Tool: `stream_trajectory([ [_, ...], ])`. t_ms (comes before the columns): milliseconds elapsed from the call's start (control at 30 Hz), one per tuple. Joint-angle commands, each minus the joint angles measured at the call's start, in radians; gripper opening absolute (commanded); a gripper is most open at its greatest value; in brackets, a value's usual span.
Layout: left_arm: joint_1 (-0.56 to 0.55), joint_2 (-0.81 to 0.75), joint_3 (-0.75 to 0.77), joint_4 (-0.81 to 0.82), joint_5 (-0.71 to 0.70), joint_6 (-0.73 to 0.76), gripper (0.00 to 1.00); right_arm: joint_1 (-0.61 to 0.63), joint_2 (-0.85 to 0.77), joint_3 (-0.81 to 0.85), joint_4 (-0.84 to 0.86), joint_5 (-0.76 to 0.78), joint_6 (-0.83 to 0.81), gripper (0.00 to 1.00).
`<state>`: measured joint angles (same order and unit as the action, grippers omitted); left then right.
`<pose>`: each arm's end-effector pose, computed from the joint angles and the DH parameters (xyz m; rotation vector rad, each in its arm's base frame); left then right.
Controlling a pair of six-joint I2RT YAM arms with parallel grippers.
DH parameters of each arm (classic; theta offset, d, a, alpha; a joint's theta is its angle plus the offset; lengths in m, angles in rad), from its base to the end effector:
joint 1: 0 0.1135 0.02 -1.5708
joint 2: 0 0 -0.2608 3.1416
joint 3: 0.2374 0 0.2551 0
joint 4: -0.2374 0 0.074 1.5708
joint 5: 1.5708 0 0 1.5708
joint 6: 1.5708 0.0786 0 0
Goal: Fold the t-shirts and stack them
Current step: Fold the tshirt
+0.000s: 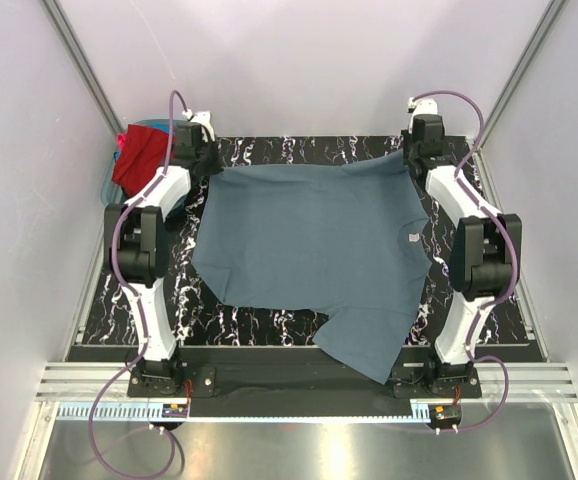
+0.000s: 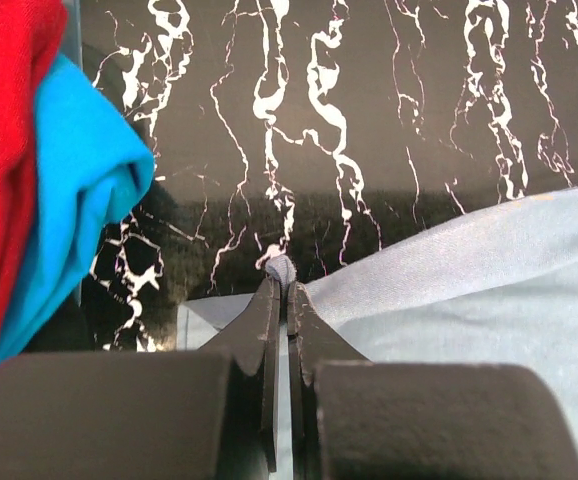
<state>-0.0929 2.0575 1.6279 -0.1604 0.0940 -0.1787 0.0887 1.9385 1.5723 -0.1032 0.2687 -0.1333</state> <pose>0.5160 -0.0555 0.2106 -0.0386 2.1688 -0.2578 0.5002 0.0235 0.2563 -0.0574 2.0344 -0.3019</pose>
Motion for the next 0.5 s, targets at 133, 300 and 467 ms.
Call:
stream_trajectory([
  [133,-0.001,-0.092,-0.088,0.081,-0.034,0.047,0.00,-0.006,-0.145,-0.126,0.011,-0.019,0.026,0.00],
  [300,0.002,-0.097,-0.128,0.098,-0.066,0.042,0.00,-0.006,-0.205,-0.202,0.005,-0.023,0.032,0.00],
  [467,0.007,-0.106,-0.157,0.121,-0.082,0.033,0.00,-0.006,-0.262,-0.259,-0.006,-0.019,0.043,0.00],
])
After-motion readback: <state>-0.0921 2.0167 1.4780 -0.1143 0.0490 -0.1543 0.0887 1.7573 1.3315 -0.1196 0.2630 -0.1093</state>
